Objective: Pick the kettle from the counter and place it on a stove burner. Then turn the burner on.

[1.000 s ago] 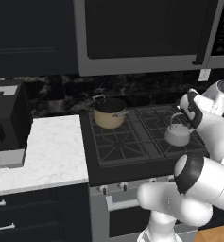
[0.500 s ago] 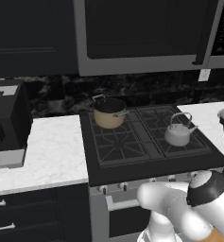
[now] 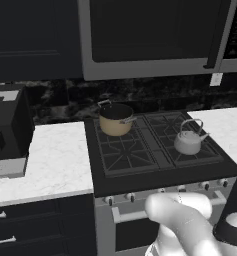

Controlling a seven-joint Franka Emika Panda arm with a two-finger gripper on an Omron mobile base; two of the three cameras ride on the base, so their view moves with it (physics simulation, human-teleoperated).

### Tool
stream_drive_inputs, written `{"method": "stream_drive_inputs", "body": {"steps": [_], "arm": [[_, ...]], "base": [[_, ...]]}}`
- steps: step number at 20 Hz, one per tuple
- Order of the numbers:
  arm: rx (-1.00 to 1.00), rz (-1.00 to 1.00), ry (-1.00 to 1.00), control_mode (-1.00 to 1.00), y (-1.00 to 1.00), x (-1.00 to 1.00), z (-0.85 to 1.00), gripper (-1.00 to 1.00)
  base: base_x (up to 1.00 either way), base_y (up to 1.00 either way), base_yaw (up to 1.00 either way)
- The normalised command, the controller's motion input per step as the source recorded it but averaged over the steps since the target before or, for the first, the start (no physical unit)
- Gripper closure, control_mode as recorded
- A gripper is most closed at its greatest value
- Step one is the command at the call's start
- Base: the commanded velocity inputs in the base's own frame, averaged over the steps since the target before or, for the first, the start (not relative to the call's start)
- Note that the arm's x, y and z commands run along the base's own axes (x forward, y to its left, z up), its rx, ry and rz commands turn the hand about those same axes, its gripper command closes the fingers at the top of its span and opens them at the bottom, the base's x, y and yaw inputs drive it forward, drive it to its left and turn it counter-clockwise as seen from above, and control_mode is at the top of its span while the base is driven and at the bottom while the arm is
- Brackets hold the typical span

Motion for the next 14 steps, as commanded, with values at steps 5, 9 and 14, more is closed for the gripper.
{"method": "stream_drive_inputs", "body": {"steps": [5,9,14], "arm": [[-0.49,0.33,-0.76,-1.0,0.09,-0.71,-1.0,-1.0],[-0.33,0.15,-0.4,-1.0,0.34,-0.02,-0.81,-1.0],[-0.07,0.01,0.0,-1.0,0.02,0.26,-0.07,-1.0]], "base": [[0.0,0.0,0.0],[0.0,0.0,0.0],[0.0,0.0,0.0]]}}
